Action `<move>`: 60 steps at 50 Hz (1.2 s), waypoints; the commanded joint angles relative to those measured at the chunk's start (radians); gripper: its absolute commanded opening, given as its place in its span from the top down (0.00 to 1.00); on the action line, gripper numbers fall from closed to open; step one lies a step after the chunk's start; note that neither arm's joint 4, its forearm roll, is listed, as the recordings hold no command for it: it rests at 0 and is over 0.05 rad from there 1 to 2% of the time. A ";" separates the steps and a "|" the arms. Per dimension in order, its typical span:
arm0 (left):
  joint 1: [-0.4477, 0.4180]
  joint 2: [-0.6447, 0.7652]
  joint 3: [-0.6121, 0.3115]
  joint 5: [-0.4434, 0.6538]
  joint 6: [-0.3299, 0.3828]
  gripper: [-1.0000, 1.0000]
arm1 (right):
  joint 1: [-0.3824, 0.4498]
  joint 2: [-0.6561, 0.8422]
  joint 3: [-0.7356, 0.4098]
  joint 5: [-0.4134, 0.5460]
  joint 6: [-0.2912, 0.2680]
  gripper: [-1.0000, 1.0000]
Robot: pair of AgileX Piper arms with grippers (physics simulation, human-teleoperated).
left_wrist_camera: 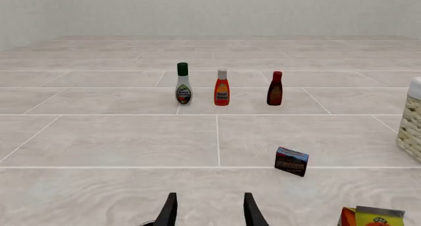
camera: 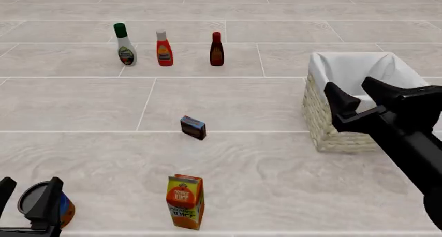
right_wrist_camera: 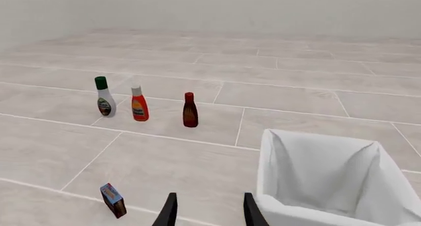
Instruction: Pick the chocolate pudding and place it in the basket.
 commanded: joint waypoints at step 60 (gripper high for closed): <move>0.000 0.000 0.000 0.000 0.000 0.00 | 0.179 0.493 -0.379 0.034 0.019 0.00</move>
